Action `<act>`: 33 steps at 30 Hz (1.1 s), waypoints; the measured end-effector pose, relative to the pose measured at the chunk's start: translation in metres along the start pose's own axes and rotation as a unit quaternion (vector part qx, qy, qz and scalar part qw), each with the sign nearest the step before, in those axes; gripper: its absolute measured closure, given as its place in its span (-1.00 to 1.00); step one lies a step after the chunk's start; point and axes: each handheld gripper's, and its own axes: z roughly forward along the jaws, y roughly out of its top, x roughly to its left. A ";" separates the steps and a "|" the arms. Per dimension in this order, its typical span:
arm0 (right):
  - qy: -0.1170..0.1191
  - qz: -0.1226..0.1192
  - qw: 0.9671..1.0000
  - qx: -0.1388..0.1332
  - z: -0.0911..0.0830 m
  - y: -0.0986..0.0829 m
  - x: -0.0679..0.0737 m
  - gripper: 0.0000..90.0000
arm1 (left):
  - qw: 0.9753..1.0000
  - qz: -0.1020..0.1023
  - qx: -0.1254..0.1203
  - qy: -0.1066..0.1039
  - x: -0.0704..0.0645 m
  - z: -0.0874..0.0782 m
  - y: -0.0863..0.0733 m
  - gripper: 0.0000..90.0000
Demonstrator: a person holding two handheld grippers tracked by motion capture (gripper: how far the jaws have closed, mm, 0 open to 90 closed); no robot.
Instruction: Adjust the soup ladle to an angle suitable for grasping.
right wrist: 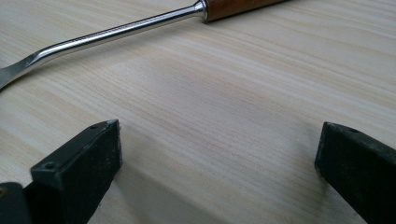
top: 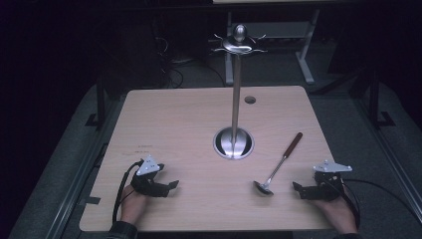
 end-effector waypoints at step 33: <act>0.068 -0.046 0.996 -0.034 -0.004 0.054 0.028 0.80 | 1.000 0.005 0.000 -0.005 -0.002 0.000 0.000 -0.69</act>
